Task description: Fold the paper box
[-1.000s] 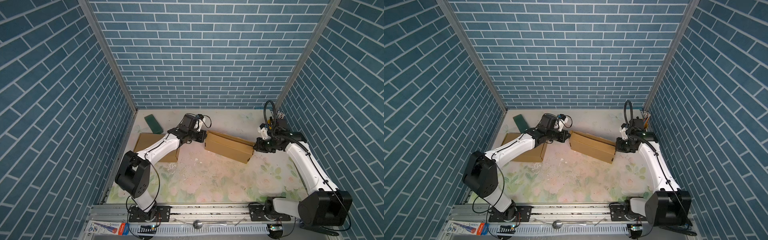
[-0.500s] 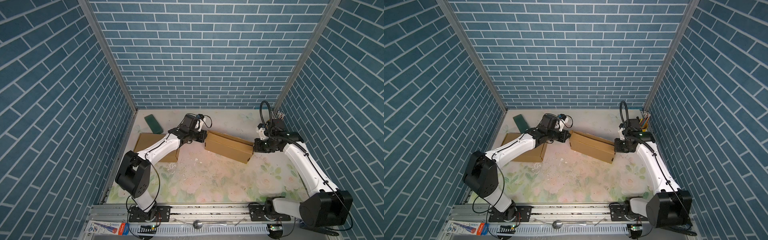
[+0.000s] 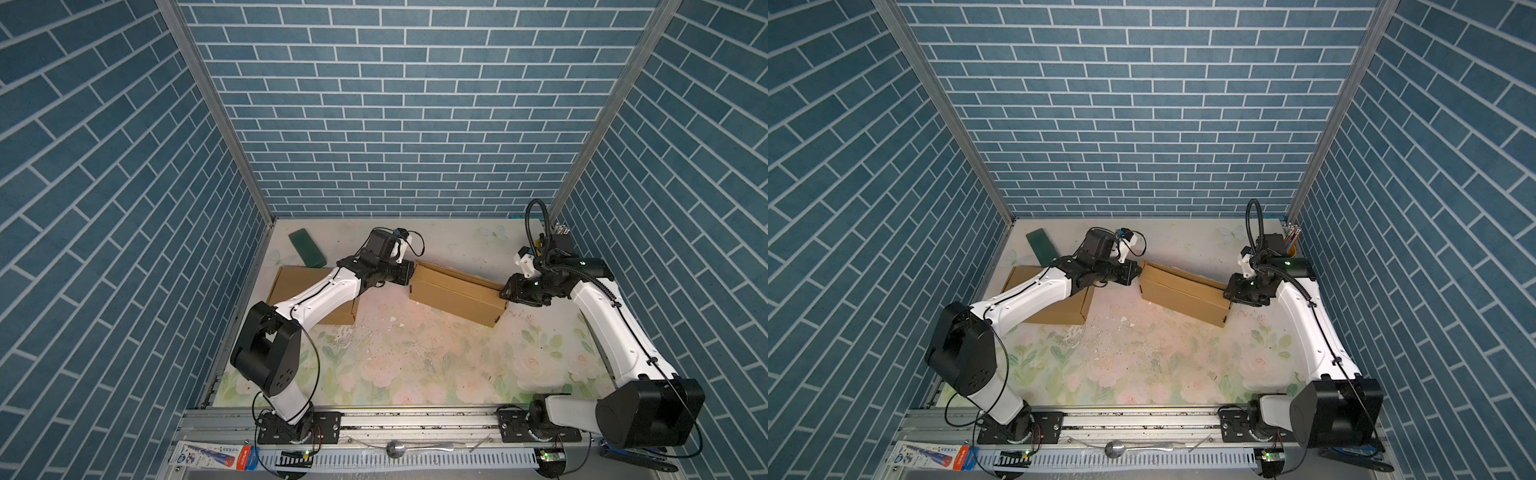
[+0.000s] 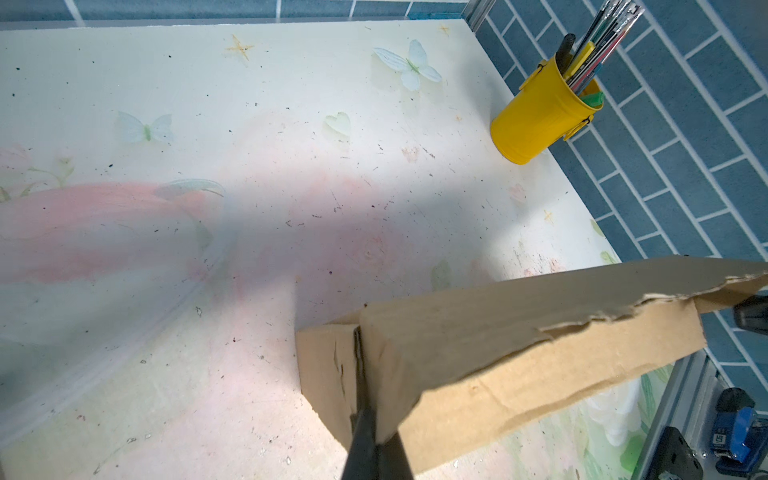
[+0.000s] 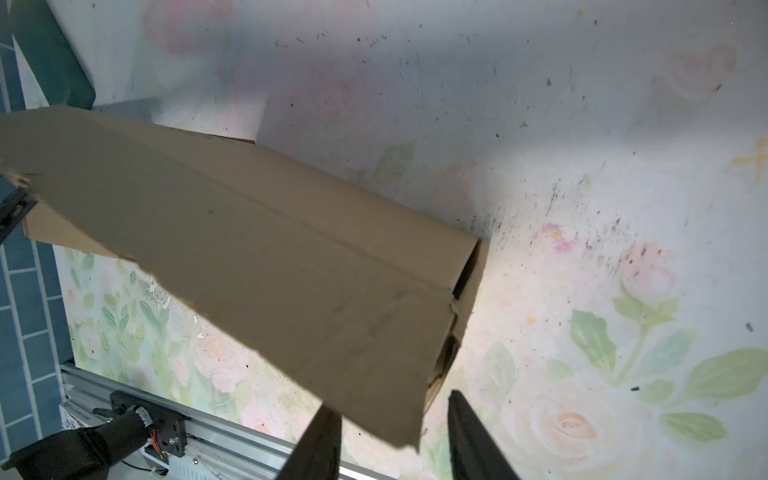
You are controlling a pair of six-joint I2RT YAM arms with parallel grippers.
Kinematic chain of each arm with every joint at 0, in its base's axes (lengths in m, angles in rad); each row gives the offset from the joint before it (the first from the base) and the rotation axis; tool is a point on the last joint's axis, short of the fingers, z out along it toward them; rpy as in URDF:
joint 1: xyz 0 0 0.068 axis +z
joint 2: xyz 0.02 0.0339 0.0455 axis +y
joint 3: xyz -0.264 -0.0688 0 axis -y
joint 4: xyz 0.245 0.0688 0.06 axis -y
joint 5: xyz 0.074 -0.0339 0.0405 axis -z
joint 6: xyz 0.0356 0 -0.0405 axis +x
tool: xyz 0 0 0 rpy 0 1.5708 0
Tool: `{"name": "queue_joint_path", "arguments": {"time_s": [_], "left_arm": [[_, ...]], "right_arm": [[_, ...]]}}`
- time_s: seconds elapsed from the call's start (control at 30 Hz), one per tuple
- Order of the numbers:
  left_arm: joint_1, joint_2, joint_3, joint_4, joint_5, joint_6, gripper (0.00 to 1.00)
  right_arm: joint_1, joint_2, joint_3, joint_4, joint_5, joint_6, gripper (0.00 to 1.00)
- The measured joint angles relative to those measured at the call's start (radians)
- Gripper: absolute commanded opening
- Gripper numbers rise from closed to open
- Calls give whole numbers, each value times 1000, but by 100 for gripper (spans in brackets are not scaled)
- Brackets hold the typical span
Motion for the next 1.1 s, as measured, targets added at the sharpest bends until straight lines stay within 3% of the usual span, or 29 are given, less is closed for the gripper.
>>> {"name": "queue_joint_path", "arguments": {"time_s": [0.2, 0.33, 0.43, 0.67, 0.9, 1.1], "left_arm": [[0, 0, 0, 0, 0, 2, 0], [0, 0, 0, 0, 0, 2, 0], [0, 1, 1, 0, 0, 2, 0], [0, 1, 1, 0, 0, 2, 0], [0, 2, 1, 0, 0, 3, 0], [0, 2, 1, 0, 0, 8, 0]], "right_arm": [[21, -3, 124, -47, 82, -123, 78], [211, 0, 132, -41, 255, -267, 83], [343, 43, 132, -25, 364, -373, 84], [481, 185, 152, 20, 486, -560, 84], [532, 241, 152, 60, 527, -663, 82], [551, 278, 151, 110, 562, -704, 70]]}}
